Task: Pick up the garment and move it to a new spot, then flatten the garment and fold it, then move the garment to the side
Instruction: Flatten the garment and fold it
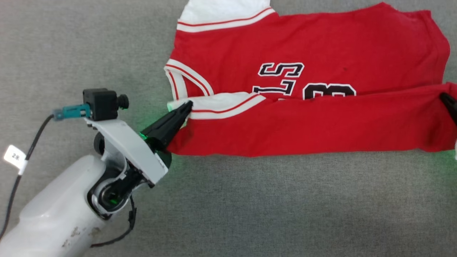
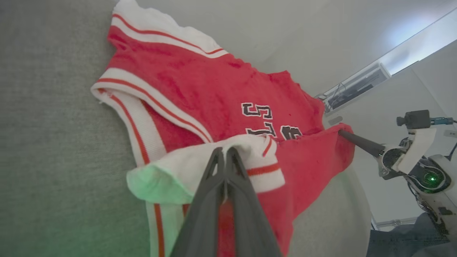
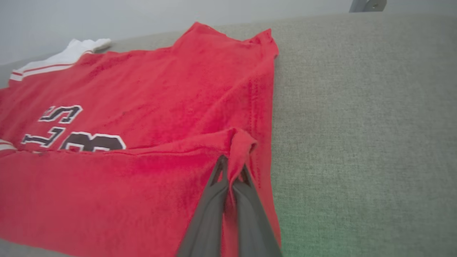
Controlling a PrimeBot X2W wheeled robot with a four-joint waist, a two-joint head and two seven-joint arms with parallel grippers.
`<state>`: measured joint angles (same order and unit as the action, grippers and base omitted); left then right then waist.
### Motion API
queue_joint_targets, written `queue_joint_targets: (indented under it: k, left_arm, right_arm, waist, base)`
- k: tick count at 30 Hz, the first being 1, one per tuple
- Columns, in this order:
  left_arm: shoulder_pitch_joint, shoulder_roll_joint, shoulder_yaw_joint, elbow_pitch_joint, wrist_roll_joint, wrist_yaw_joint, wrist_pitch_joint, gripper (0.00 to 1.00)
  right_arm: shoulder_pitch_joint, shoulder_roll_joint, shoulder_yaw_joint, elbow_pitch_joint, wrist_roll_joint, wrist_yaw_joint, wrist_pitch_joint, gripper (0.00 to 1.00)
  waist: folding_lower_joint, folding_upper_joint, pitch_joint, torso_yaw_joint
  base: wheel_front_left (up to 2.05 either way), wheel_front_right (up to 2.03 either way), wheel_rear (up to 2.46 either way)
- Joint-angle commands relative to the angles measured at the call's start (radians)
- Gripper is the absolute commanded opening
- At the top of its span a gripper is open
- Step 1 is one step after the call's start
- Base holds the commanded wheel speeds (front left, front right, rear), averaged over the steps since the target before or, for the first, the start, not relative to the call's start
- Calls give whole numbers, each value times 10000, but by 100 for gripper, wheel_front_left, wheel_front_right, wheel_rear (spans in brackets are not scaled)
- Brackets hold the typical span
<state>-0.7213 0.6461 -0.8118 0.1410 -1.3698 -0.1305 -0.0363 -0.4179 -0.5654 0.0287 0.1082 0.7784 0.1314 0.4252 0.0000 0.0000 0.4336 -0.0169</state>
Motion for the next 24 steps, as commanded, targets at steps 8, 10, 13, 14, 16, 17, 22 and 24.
queue_joint_targets:
  k: [8, 10, 13, 14, 16, 17, 22, 24]
  left_arm:
    - [-785, -126, -1099, 1862, 757, 13, -194, 0]
    - [-922, -134, -1360, 2225, 971, 18, -316, 23]
    - [-1176, -44, -1618, 2471, 1170, 26, -584, 100]
    - [-1249, 29, -1704, 2457, 1211, 24, -633, 100]
    - [-1432, 245, -1855, 2405, 1345, 24, -665, 100]
    - [-1542, 349, -1934, 2344, 1401, 22, -602, 100]
    - [-1974, 1210, -2307, 1817, 1616, 65, 462, 100]
    - [-2167, 1456, -2415, 1402, 1422, 309, 1275, 100]
  right_arm:
    - [-1139, 160, 1274, 1558, -492, -16, -829, 0]
    - [-1267, 160, 1568, 1853, -487, -16, -1030, 0]
    - [-1357, 37, 1984, 2117, -515, -16, -1378, 37]
    - [-1358, 6, 2058, 2142, -484, -16, -1516, 82]
    - [-1261, -110, 2094, 2145, -386, -16, -1776, 100]
    - [-1174, -171, 2099, 2137, -337, -16, -1874, 100]
    - [-724, -412, 1857, 1902, -37, -16, -2258, 100]
    - [-534, -445, 1720, 1828, 47, -16, -2327, 100]
  waist:
    - [0, 0, 554, -227]
    - [0, 0, 491, -200]
    - [0, 0, 252, -130]
    - [0, 0, 133, -106]
    - [0, 0, -141, -42]
    - [0, 0, -284, -9]
    - [0, 0, -1012, 124]
    - [0, 0, -1240, 153]
  base:
    - [0, 0, 0]
    - [0, 0, 0]
    - [0, 0, 0]
    - [0, 0, 0]
    - [0, 0, 0]
    - [0, 0, 0]
    - [0, 0, 0]
    - [0, 0, 0]
